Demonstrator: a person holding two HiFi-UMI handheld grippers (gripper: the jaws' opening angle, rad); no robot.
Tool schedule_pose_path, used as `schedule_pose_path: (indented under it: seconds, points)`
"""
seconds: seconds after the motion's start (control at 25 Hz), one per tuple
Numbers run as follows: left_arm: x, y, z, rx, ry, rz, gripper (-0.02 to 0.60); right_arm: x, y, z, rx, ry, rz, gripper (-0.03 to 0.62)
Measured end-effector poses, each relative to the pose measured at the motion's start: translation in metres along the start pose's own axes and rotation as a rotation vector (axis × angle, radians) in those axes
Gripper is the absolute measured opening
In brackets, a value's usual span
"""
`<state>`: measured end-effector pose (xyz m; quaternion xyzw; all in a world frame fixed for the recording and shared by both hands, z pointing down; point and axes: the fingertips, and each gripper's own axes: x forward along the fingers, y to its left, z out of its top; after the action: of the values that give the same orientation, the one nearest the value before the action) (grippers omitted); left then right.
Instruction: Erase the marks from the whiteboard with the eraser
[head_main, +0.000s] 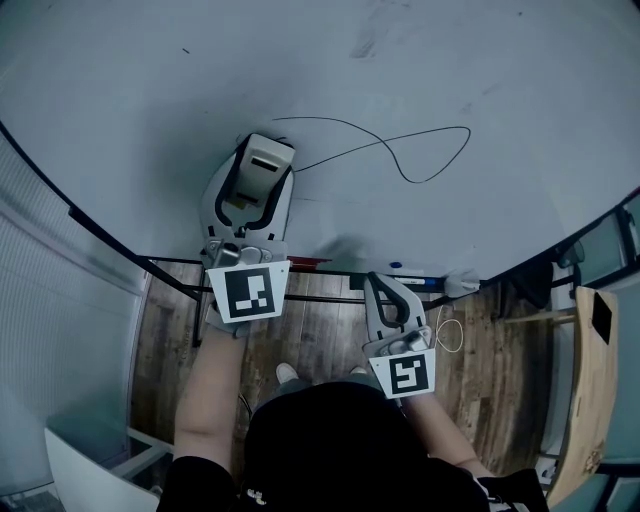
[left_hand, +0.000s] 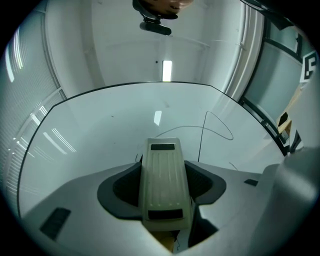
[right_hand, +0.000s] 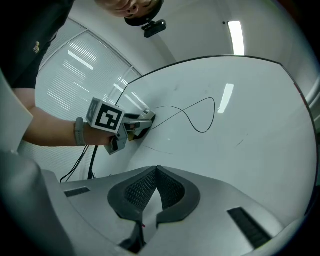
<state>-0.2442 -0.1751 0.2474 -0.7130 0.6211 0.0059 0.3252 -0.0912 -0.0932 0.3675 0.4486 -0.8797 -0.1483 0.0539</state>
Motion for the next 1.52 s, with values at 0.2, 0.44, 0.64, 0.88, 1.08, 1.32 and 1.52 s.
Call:
schedule_pose_path:
  seconds: [0.2, 0.44, 0.64, 0.88, 1.08, 1.32, 1.52]
  points:
    - [0.020, -0.011, 0.034, -0.013, -0.041, -0.001, 0.264, -0.009, -0.019, 0.000, 0.008, -0.001, -0.035, 0.028]
    - [0.046, -0.057, 0.077, -0.035, -0.109, -0.026, 0.262, -0.030, -0.055, -0.001, 0.001, -0.002, -0.102, 0.028]
    - [0.068, -0.093, 0.112, -0.070, -0.159, 0.001, 0.261, -0.059, -0.096, -0.008, -0.008, 0.029, -0.180, 0.028]
    - [0.091, -0.135, 0.148, -0.070, -0.200, -0.010, 0.261, -0.090, -0.140, -0.013, -0.019, 0.050, -0.256, 0.026]
    - [0.103, -0.175, 0.169, -0.028, -0.227, -0.041, 0.261, -0.108, -0.164, -0.017, -0.017, 0.060, -0.291, 0.028]
    - [0.103, -0.223, 0.165, 0.050, -0.252, -0.098, 0.261, -0.114, -0.181, -0.030, -0.002, 0.089, -0.299, 0.028]
    - [0.092, -0.245, 0.144, 0.095, -0.250, -0.144, 0.261, -0.104, -0.177, -0.036, 0.007, 0.093, -0.262, 0.028]
